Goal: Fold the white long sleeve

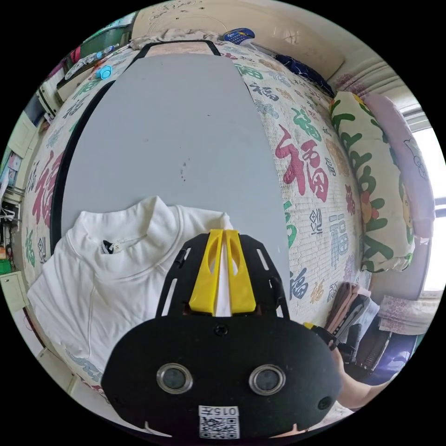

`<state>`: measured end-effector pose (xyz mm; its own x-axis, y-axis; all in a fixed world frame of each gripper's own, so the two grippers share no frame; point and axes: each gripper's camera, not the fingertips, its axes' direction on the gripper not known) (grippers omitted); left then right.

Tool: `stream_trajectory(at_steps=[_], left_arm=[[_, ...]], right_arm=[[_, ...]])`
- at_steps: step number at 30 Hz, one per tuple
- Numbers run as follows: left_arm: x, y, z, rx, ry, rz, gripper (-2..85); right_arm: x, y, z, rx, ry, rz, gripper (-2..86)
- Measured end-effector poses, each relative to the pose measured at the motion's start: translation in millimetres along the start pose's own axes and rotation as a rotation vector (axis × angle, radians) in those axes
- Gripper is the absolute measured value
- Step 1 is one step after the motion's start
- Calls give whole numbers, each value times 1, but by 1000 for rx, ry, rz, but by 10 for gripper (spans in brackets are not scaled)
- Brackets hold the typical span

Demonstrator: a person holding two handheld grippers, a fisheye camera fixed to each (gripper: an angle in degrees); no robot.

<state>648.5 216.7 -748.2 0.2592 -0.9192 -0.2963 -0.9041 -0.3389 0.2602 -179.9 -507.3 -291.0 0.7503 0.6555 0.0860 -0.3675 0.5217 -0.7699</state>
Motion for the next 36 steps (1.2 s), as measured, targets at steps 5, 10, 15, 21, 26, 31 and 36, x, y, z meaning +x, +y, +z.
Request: stream_trajectory(at_steps=[5,10,15,21,26,31,36], left_arm=[[-11,19,10,1,65,7,27],[-33,59,-12,56,87,23,77],[-68,145,-65,177,9,83,80],[-146,311,-92,152,-12,16,84],[-212,489,-64,42,49,-193,84],[-218,601,-23,-40,55,-246,83],[-214,661,13,-17,24,-256,75]], right_arm=[[0,31,30,-69,106,-212,-5],[-8,73,73,-123,143,-382,-1],[-49,131,131,-176,284,-745,23],[-61,157,238,-195,410,-931,85],[-40,170,345,-291,618,-1002,93],[-17,179,415,-309,700,-982,57],[-3,186,478,-316,785,-997,15]])
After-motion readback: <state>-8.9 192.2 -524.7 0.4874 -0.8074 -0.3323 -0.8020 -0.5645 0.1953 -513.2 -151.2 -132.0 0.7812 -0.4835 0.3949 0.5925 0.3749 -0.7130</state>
